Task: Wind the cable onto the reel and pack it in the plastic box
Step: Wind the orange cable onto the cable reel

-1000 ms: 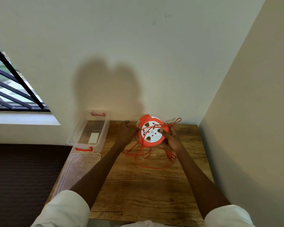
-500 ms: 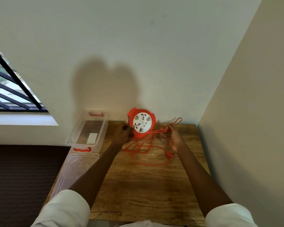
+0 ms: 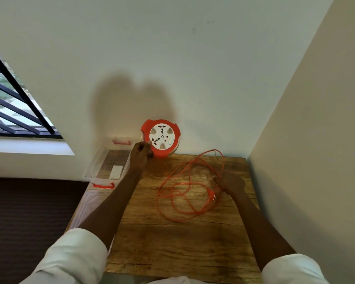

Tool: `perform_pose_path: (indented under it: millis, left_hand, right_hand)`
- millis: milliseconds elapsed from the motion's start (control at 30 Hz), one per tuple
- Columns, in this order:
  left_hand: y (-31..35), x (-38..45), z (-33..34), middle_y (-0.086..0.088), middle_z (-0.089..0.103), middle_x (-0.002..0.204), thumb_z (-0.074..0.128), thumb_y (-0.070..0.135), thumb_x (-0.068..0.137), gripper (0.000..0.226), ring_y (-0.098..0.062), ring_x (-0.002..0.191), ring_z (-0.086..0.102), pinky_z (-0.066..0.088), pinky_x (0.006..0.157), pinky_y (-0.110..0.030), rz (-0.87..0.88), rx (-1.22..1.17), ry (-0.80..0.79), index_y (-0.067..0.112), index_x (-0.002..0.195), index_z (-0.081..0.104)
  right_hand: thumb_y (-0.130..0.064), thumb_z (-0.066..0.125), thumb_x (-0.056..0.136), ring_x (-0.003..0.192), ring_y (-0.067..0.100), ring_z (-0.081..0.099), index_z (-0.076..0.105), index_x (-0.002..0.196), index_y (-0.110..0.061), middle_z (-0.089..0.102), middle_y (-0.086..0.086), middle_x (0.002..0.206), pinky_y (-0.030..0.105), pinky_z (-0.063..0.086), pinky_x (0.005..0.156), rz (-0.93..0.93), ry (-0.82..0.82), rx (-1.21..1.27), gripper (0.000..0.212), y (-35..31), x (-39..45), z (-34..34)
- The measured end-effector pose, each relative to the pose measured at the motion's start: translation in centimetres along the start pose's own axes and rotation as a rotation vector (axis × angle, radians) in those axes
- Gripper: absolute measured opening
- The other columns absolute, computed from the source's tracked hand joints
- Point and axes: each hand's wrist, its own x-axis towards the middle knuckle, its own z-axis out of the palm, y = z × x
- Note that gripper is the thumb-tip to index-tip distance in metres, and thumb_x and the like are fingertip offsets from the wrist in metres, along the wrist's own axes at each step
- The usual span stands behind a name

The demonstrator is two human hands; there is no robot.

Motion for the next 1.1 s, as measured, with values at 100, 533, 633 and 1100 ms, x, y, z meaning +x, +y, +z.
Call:
perform_pose_path:
  millis: [100,533,633,1100]
  left_hand:
    - [0.2,0.1,0.4,-0.013,0.068,0.121,0.060,0.033,0.100,0.040,-0.025,0.100,0.068,0.057,0.065,-0.019,-0.008,-0.018,0.008,0.005,0.128,0.057]
    - [2.6,-0.3,2.2,-0.005,0.071,0.102,0.056,0.039,0.101,0.034,-0.023,0.090,0.071,0.060,0.067,-0.029,0.090,0.142,-0.149,0.007,0.108,0.061]
    - [3.9,0.0,2.8,-0.011,0.071,0.102,0.054,0.039,0.102,0.036,-0.022,0.089,0.067,0.059,0.075,-0.037,0.176,0.255,-0.237,0.005,0.107,0.065]
    - [4.3,-2.9,5.2,-0.001,0.070,0.079,0.052,0.011,0.094,0.021,-0.011,0.060,0.062,0.050,0.055,-0.021,0.329,0.283,-0.091,0.015,0.084,0.070]
  right_hand:
    - [-0.043,0.043,0.102,0.109,0.028,0.066,0.065,0.122,-0.021,0.069,0.007,0.120,0.042,0.052,0.098,-0.058,0.083,-0.004,0.038,-0.8,0.5,-0.7]
    - [-0.039,0.056,0.099,0.104,0.015,0.065,0.064,0.121,-0.032,0.068,-0.008,0.113,0.034,0.051,0.089,-0.405,0.175,0.521,0.024,-4.9,1.8,-4.4]
    - [-0.047,0.057,0.099,0.108,0.015,0.064,0.050,0.140,-0.036,0.063,-0.007,0.123,0.037,0.055,0.091,-0.464,0.076,0.690,0.043,-6.8,2.3,-6.2]
    - [-0.044,0.068,0.093,0.094,0.023,0.070,0.058,0.132,-0.022,0.069,0.005,0.117,0.026,0.056,0.055,-0.327,0.114,1.084,0.045,-9.5,3.4,-10.3]
